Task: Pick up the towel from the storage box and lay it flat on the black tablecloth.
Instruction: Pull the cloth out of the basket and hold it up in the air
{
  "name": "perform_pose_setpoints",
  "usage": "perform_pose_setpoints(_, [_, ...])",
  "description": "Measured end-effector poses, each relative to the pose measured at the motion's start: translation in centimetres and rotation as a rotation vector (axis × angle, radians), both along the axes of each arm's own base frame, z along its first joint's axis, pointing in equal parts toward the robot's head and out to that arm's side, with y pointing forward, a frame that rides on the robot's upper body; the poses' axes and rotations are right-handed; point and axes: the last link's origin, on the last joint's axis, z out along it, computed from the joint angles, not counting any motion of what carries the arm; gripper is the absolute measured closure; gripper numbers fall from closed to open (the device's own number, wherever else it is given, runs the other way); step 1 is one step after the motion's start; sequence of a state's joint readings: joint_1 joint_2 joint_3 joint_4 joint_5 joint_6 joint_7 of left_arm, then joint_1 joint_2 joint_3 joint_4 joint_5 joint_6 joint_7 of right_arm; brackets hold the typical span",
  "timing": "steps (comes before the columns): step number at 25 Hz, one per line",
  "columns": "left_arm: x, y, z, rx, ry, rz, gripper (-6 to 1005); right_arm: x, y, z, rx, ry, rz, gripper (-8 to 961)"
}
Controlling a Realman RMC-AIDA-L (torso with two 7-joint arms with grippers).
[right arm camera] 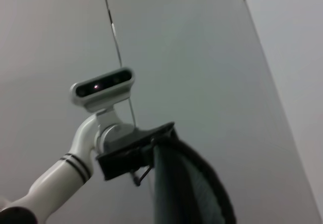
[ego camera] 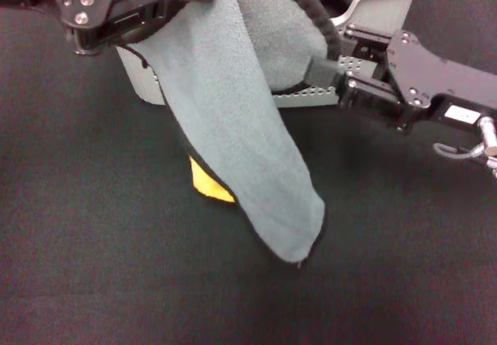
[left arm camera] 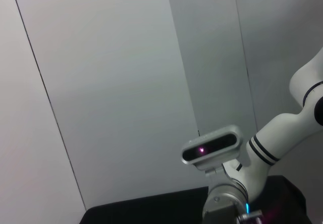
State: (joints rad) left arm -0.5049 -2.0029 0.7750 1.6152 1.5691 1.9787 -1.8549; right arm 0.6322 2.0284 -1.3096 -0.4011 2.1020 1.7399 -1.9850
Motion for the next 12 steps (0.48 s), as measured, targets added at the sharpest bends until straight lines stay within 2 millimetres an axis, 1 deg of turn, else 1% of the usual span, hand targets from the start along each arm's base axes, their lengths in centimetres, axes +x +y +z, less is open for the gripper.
perform_pose_setpoints(12, [0.06,0.19,-0.24,-0.001,0.009,0.007,971,0.03,-0.25,0.00,0.000,0.004,0.011,618])
